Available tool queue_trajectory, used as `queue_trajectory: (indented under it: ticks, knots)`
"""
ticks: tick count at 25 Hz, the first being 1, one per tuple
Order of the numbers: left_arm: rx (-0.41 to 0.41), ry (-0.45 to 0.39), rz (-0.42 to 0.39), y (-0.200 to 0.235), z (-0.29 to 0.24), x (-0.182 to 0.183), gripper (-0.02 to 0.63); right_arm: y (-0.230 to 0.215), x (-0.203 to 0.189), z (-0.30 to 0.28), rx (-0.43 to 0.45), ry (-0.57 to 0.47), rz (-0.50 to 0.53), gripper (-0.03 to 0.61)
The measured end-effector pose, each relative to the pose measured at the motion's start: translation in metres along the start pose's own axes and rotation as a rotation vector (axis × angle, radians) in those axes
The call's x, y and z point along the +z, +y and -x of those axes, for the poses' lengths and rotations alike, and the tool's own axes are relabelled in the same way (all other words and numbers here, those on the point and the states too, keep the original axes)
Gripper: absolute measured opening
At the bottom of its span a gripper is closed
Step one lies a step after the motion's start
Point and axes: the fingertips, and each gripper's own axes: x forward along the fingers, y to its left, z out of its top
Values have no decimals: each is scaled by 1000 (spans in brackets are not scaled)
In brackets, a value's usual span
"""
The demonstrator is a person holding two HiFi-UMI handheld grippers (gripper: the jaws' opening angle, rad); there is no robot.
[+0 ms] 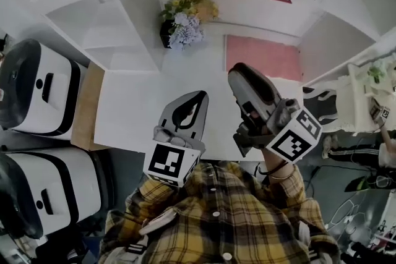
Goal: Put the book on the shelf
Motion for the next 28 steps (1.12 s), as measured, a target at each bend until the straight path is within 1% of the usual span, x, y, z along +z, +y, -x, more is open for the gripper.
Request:
queue_trajectory:
  ticks: [3,4,6,8,10,12,19,23,28]
  knots:
    - [-19,2,2,-4,-2,-2,20,3,-28,10,-30,96,220,95]
    - [-22,3,1,-4,-2,-3,20,3,-37,13,-35,127,280,89]
    - [-28,10,1,-6,-2,-6,20,2,-56,21,-46,174,358,83]
    - [-32,16,3,-8,-2,-9,20,-1,-72,29,-56,207,402,73]
    - [-42,17,7,-11,-2,-12,20,-3,-83,36,-65,224,419,60]
    - [-49,21,12,-13,-3,-16,20,-6,-92,41,-77,232,414,38]
    - [-64,40,10,-18,1,-29,20,-14,-110,53,-125,273,405,15]
    - [-82,38,8,-19,1,-35,20,-14,-114,54,-115,274,414,15]
    - [-102,33,-32,-24,-1,-35,20,-15,-109,54,-98,260,421,15]
